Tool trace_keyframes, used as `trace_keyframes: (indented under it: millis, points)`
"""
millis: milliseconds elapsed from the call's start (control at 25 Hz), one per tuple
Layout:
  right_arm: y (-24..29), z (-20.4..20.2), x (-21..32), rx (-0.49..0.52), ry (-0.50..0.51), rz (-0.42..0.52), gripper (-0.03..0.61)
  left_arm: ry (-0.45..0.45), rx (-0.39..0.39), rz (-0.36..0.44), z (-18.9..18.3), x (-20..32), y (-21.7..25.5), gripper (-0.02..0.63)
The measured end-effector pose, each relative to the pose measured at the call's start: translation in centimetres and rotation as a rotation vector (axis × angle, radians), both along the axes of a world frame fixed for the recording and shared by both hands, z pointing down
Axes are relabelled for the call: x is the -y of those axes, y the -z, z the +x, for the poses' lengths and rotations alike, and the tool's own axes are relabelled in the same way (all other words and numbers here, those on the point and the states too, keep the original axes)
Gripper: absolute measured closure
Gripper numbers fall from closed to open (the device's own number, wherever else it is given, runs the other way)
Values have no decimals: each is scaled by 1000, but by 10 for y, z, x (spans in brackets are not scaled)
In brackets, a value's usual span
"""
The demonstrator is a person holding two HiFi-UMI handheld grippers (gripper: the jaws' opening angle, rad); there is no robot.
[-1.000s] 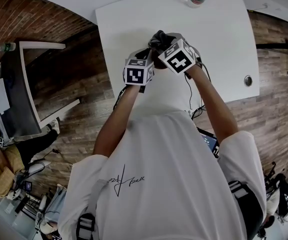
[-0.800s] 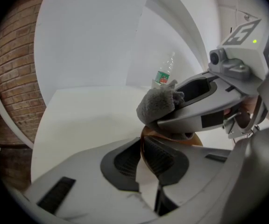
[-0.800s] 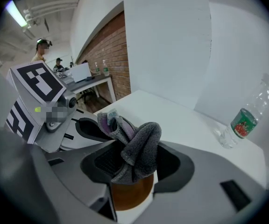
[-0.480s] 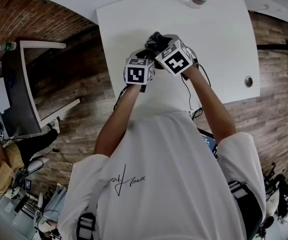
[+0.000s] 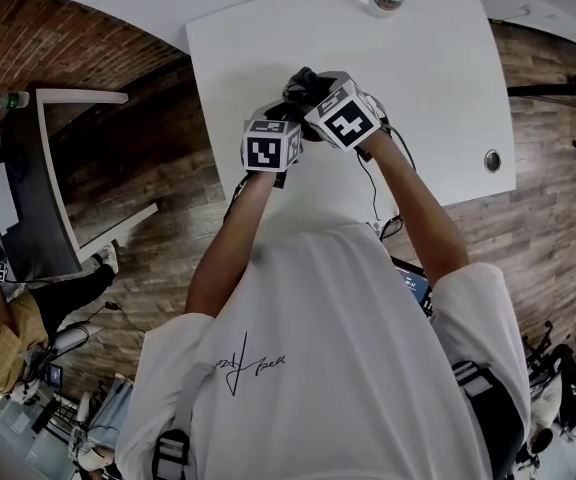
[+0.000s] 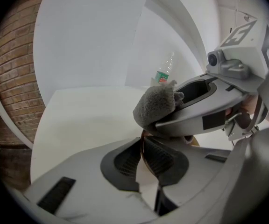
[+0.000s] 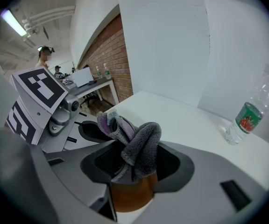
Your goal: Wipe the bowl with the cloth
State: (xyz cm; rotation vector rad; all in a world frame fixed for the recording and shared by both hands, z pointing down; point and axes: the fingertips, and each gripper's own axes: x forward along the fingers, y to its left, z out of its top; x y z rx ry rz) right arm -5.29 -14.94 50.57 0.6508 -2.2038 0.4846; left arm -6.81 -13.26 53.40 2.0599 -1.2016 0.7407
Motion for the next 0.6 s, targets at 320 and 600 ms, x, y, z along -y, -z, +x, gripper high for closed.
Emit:
trace_keyframes:
  millis: [320,600]
  points:
    - [4,19,6,-18,-51,-21,397,1,0,-1,3,0,-1,586]
    - [6,26,7,-11,-83,-43,397,-1,5,-1,3,0,1,586]
